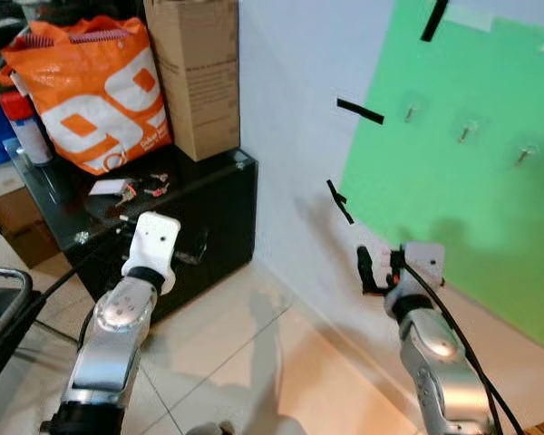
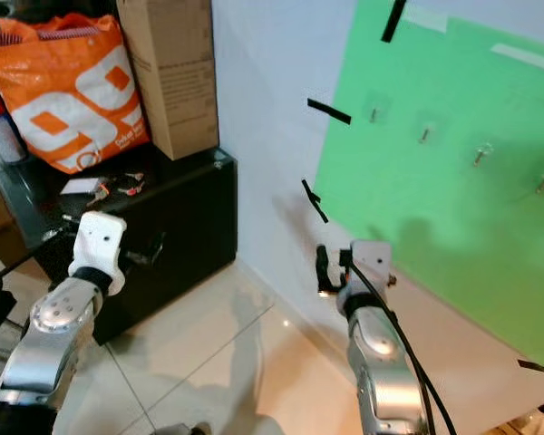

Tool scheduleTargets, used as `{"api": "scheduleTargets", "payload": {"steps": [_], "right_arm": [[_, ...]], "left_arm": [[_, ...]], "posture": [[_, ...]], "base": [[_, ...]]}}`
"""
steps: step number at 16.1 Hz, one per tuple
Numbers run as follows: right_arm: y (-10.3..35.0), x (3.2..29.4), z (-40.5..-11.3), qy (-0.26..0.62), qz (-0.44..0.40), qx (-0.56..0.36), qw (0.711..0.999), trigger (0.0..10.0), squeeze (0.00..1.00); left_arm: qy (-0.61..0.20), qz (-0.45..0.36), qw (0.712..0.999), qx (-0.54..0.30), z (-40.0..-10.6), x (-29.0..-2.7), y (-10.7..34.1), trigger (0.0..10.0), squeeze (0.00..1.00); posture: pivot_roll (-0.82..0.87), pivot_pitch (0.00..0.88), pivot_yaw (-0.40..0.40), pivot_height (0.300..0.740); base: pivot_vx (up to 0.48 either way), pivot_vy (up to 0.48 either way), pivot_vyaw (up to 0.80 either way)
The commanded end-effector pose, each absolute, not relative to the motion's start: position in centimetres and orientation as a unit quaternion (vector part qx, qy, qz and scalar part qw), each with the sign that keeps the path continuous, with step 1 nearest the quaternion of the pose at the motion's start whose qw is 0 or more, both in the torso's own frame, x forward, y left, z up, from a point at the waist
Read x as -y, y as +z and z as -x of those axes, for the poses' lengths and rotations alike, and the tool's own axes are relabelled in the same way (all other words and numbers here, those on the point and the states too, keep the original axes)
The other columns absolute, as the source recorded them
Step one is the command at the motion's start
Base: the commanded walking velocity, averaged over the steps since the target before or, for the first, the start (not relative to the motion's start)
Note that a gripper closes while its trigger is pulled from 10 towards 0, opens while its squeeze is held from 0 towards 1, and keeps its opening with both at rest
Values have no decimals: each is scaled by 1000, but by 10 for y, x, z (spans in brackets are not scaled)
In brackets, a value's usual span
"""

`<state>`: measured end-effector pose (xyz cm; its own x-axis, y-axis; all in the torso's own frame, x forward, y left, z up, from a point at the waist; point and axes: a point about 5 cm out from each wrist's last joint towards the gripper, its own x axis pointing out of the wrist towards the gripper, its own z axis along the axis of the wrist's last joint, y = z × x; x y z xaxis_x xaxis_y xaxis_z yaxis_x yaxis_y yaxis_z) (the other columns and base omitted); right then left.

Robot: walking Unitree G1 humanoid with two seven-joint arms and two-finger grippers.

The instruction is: Hang keys on a hook

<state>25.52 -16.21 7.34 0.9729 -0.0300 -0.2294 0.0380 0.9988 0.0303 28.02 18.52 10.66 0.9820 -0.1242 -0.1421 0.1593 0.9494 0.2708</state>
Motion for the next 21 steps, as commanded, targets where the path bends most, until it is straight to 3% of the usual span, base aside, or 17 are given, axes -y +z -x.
{"api": "scheduleTargets", "payload": {"steps": [1,21], "right_arm": [[75,165,-258,-25,-30,-111,993,10000,1000],[73,166,-264,-27,-18,-124,992,10000,1000]], "left_arm": [[-75,-147,984,-64,-284,-185,107,10000,737],[-97,-149,982,-68,-287,-179,103,10000,749]], "posture": [[-65,0,-30,740],[-88,0,-10,740]], "base": [[277,0,0],[288,0,0]]}}
